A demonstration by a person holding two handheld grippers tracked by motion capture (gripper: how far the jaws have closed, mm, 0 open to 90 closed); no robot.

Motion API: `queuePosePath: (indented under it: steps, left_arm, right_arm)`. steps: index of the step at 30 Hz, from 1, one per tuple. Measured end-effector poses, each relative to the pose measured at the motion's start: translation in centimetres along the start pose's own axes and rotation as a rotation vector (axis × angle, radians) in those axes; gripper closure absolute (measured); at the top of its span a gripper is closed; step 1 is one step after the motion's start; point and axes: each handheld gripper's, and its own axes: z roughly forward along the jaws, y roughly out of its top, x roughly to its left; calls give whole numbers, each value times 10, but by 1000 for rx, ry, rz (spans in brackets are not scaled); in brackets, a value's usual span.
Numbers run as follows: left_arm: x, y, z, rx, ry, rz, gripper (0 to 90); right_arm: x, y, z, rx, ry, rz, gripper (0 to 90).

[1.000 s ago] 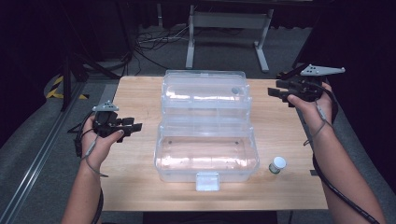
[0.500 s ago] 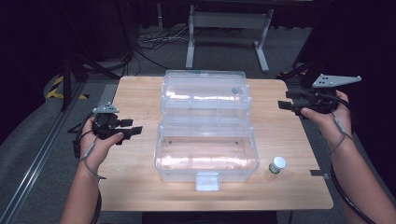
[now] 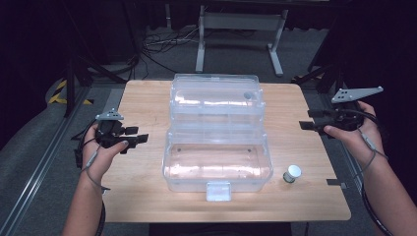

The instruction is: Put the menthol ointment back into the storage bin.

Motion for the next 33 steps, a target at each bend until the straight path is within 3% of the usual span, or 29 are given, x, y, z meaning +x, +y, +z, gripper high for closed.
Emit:
queuePosePath:
  steps: [4, 22, 25, 33]
  left_arm:
    - [0, -1, -1, 0, -1, 1, 432]
    - [1, -6, -5, 7, 13, -11, 432]
    - [1, -6, -5, 4, 14, -12, 430]
    - [1, -5, -5, 7, 14, -7, 429]
  right_arm:
    - [3, -3, -1, 12, 4, -19, 398]
    - [11, -16, 11, 189, -7, -122, 399]
    - [13, -20, 14, 214, 5, -126, 443]
    - [17, -28, 27, 285, 54, -155, 437]
